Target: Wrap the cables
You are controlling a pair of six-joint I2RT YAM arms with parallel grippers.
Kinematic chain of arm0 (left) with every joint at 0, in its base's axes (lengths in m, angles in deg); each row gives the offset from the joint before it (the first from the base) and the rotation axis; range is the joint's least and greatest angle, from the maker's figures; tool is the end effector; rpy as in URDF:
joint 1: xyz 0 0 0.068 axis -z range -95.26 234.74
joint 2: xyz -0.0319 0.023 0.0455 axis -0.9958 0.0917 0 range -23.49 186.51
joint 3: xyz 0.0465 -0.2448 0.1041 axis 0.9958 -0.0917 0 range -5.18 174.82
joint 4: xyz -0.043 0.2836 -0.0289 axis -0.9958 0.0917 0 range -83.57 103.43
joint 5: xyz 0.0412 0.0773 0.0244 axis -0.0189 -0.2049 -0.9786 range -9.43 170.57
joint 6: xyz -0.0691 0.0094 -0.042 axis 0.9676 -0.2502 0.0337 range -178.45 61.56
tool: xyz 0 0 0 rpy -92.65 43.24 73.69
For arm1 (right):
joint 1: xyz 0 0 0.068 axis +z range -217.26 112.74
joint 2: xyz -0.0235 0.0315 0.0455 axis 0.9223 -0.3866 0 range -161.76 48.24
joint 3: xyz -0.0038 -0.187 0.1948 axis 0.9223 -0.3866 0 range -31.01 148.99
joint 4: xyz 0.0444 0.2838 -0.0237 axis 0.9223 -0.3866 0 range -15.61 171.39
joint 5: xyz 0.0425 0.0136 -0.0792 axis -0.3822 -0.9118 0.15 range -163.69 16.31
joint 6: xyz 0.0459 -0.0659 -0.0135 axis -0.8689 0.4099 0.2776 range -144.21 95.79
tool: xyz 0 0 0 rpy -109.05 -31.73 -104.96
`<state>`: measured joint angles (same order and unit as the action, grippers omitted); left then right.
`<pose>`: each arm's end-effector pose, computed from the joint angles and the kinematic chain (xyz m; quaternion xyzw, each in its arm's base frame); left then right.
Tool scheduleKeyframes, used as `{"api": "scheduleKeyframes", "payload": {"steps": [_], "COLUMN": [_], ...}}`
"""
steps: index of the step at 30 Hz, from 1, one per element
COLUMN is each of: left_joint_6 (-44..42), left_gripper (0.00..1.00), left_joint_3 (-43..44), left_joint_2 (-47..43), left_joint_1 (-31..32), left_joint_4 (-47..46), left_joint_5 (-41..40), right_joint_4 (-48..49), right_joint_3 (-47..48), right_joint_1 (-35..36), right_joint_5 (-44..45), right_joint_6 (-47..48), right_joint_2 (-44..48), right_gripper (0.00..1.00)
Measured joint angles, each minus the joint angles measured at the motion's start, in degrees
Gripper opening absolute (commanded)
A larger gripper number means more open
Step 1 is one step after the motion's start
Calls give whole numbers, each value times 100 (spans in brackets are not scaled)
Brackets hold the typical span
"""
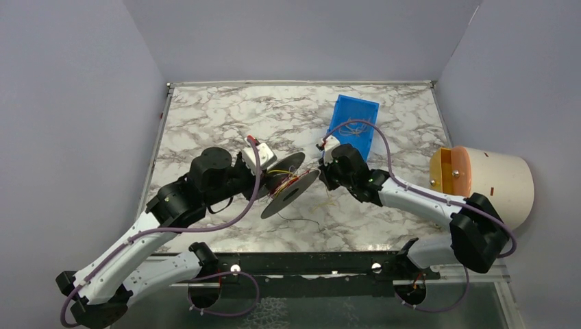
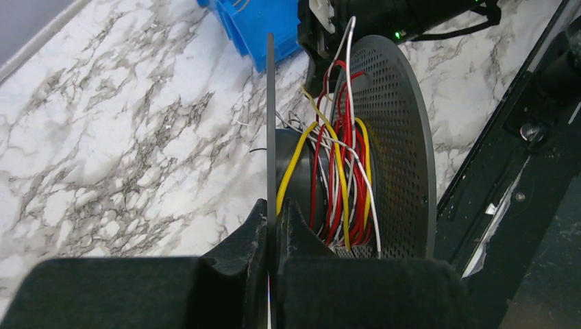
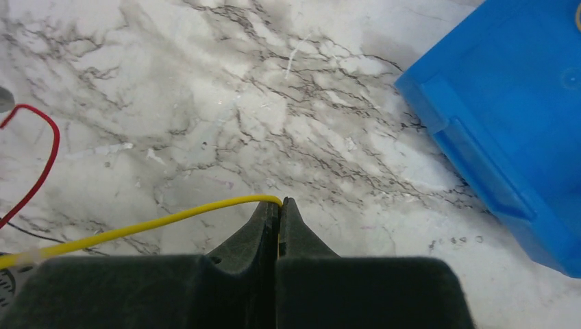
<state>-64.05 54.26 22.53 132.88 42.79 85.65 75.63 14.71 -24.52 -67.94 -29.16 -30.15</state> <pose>0.1446 -0.1707 0.3671 0.3982 0.7317 -0.2346 0.5009 0.2568 0.2274 0.1825 -0.2706 0.8579 0.1343 0.4156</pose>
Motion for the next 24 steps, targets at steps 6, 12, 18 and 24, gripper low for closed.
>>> {"api": "scheduleKeyframes", "payload": {"steps": [6,12,18,24], "left_joint_6": [109,321,557,721], "left_gripper": [0,0,0,0], "left_joint_3": [380,675,918,1259], "left_joint_2": [-48,-46,-4,4], "left_joint_1": [0,-2,0,0], "left_joint_4": [275,315,275,55], "left_joint_5": [-17,-15,68,94], "right_joint_4": [708,1331,1641,1613], "right_joint_3": [-525,-822,-1080,-1360], "right_joint_1": [11,11,-2,-22], "right_joint_5": [-409,-734,-837,-813], "right_joint_6": [-289,-627,-907,-1038], "right_joint_2": [376,599,726,935], "right_gripper": [4,11,18,25]}}
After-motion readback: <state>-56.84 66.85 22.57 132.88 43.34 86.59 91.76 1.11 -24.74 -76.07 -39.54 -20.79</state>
